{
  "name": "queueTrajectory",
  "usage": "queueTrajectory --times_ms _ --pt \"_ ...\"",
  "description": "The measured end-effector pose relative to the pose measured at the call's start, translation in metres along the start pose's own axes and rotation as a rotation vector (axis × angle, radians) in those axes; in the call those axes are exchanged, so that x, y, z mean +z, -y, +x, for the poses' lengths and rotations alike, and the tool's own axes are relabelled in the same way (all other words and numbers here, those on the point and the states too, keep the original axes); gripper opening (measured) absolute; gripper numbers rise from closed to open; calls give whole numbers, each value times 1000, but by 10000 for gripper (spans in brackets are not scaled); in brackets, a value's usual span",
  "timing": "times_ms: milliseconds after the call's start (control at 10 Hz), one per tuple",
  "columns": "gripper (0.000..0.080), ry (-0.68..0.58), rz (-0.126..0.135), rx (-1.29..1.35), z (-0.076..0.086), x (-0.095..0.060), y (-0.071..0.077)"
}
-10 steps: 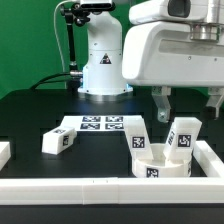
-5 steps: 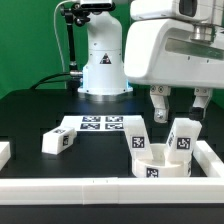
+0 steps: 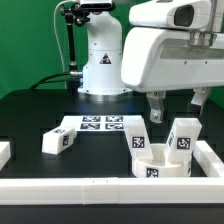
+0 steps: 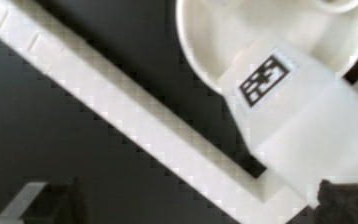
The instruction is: Assemble stool
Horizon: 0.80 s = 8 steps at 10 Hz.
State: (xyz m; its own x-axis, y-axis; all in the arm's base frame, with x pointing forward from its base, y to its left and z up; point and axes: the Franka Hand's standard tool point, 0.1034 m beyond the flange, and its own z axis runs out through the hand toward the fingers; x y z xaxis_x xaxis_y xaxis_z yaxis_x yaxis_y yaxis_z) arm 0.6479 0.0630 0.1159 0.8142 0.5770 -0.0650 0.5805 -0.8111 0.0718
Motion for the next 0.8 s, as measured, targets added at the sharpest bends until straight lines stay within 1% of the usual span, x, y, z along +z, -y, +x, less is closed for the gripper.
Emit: queueTrajectory --times_ms 100,200,500,600,700,800 --pt "649 6 4 9 -2 -1 -2" --pt "649 1 -2 12 -1 -1 -3" --pt "649 1 -5 -32 -2 -1 -3" --pt "649 -4 -5 -81 -2 -2 4" --pt "649 -11 -5 -141 0 -3 15" --pt "649 -5 10 -180 -1 -6 23"
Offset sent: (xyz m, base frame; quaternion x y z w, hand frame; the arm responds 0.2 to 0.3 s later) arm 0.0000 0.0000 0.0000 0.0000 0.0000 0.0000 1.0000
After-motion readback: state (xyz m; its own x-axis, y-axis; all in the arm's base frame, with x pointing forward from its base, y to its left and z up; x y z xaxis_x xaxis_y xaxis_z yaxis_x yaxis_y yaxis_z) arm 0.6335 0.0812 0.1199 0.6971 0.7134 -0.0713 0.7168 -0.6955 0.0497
